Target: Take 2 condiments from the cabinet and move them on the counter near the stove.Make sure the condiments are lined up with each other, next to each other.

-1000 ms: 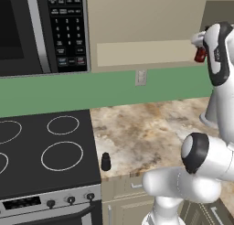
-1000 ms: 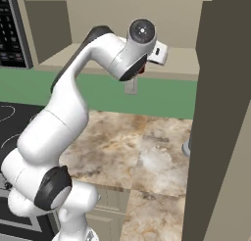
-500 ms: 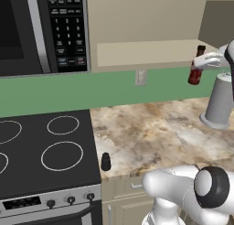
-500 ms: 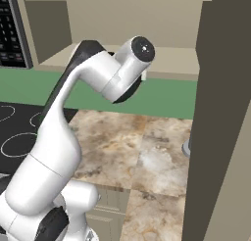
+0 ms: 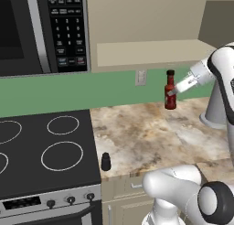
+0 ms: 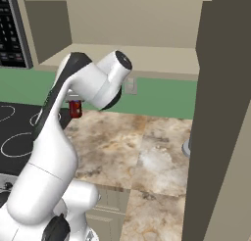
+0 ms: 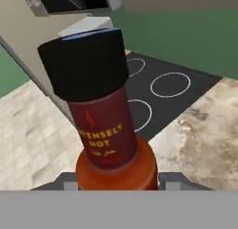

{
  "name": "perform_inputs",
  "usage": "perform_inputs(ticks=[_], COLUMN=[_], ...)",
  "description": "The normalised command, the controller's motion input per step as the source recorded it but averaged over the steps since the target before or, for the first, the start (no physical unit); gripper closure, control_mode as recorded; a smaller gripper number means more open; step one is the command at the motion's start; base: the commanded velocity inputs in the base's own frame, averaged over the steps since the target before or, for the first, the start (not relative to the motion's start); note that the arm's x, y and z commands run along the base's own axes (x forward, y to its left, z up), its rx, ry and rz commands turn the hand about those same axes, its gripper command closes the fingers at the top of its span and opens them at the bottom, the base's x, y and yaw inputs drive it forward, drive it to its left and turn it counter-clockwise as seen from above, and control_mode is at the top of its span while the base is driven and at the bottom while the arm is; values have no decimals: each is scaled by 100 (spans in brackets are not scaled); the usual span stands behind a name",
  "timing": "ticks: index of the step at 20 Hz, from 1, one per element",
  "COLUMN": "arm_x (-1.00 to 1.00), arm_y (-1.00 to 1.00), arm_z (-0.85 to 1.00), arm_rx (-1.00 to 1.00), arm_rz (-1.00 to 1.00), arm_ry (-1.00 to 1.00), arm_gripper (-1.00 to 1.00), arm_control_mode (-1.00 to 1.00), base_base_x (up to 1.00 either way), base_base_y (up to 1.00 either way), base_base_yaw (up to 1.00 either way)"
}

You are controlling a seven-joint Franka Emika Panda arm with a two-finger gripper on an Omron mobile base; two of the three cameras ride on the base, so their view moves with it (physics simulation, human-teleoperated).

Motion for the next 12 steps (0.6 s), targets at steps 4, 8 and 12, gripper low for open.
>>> perform_inputs(ticks=[4,8,12], arm_x=[0,1,0], arm_y=[65,34,9], arm_z=[-52,-50,-34], arm_rx=[-4,0,3], arm_rz=[54,46,39], arm_ry=[1,-1,-4], arm_gripper=[100,100,100], arm_control_mode=[-100,-100,-100], base_base_x=[0,0,0], base_base_y=[0,0,0], base_base_yaw=[0,0,0])
